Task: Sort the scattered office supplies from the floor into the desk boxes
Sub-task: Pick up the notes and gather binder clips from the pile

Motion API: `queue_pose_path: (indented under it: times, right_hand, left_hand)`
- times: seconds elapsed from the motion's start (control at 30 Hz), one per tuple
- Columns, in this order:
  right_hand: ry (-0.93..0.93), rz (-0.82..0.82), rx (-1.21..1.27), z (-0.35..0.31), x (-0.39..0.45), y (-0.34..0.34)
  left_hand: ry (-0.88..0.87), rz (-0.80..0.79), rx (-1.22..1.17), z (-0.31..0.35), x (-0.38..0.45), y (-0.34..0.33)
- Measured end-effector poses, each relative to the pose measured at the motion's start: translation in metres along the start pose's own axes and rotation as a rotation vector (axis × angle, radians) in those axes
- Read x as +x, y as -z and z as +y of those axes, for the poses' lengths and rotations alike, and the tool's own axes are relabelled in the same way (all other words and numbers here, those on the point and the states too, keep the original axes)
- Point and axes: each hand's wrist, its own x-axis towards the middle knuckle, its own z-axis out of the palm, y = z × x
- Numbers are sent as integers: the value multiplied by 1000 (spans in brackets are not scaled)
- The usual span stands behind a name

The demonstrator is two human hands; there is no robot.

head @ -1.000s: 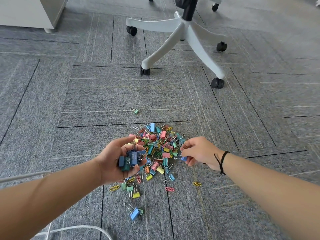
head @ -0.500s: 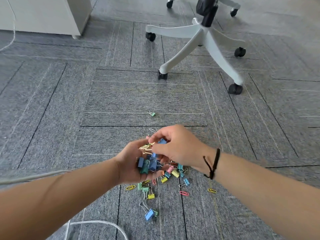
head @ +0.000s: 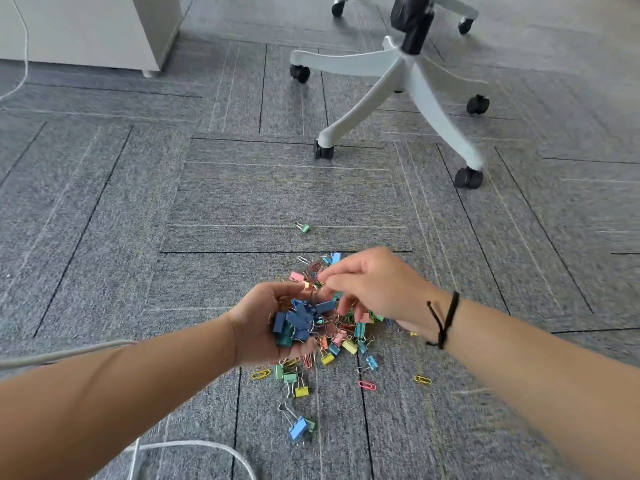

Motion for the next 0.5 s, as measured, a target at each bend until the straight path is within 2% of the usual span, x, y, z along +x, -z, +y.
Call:
queue_pose_path:
  times: [0.1, 0.23, 0.33, 0.5]
  right_hand:
    - [-87, 141, 94, 31, 7, 30]
    - [-326, 384, 164, 88, 8, 64]
    - [-421, 341, 16, 119, 0, 60]
    - [-321, 180, -286, 119, 6, 29]
  left_hand:
    - [-4, 11, -17, 0, 3, 3]
    - [-18, 16, -22, 0, 5, 4]
    - [-29, 35, -15, -1, 6, 2]
    - [-35, 71, 12, -2, 8, -2]
